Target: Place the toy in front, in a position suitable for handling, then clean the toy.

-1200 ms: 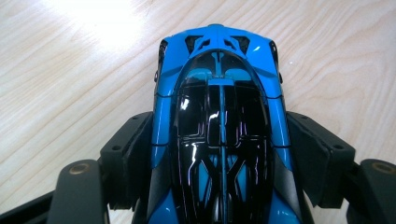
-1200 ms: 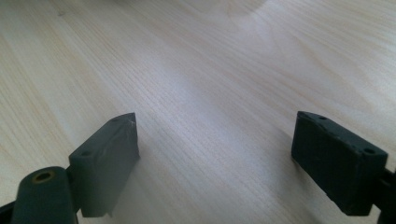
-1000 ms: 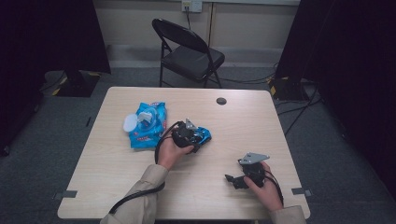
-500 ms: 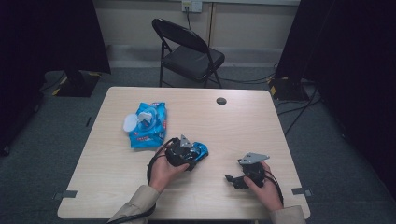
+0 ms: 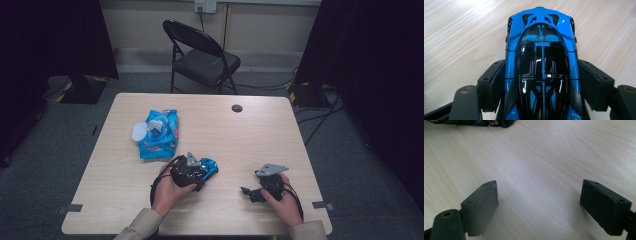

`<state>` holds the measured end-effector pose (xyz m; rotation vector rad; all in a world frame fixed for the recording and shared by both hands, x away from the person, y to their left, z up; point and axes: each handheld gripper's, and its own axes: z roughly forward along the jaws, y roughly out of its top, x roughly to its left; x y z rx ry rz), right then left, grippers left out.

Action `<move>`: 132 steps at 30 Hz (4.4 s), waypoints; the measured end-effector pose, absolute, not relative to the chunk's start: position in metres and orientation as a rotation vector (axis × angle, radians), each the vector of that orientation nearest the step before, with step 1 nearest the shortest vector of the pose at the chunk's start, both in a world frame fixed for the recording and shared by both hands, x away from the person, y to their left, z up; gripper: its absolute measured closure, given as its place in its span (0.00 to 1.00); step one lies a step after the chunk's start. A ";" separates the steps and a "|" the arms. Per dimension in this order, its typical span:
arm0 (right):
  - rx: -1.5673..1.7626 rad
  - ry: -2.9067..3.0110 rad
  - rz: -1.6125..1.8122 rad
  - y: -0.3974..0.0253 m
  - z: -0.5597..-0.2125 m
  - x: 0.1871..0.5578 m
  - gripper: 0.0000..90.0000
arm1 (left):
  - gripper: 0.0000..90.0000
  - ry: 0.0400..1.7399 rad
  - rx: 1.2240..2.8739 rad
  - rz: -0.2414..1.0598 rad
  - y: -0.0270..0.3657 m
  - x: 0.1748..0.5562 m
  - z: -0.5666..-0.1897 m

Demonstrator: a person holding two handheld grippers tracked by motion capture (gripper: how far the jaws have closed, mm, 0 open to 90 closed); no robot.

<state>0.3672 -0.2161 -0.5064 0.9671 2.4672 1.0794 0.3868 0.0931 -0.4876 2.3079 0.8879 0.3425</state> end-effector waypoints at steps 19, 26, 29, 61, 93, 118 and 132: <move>0.967 2.467 1.082 -0.216 -0.506 0.367 0.16 | 0.24 0.867 2.331 0.324 0.092 0.388 -0.490; 0.967 2.467 1.079 -0.216 -0.506 0.367 0.16 | 0.21 0.878 2.317 0.301 0.093 0.388 -0.489; 0.967 2.467 1.079 -0.216 -0.506 0.367 0.16 | 0.20 0.862 2.321 0.294 0.095 0.388 -0.486; 0.966 2.464 1.081 -0.216 -0.507 0.367 0.16 | 0.19 0.894 2.273 0.290 0.139 0.414 -0.444; 0.968 2.467 1.087 -0.217 -0.506 0.367 0.16 | 0.19 1.014 2.218 0.294 0.178 0.447 -0.416; 0.966 2.467 1.085 -0.217 -0.506 0.367 0.16 | 0.19 1.071 2.182 0.328 0.193 0.471 -0.392; 0.969 2.466 1.086 -0.217 -0.506 0.366 0.16 | 0.20 1.129 2.172 0.415 0.208 0.490 -0.388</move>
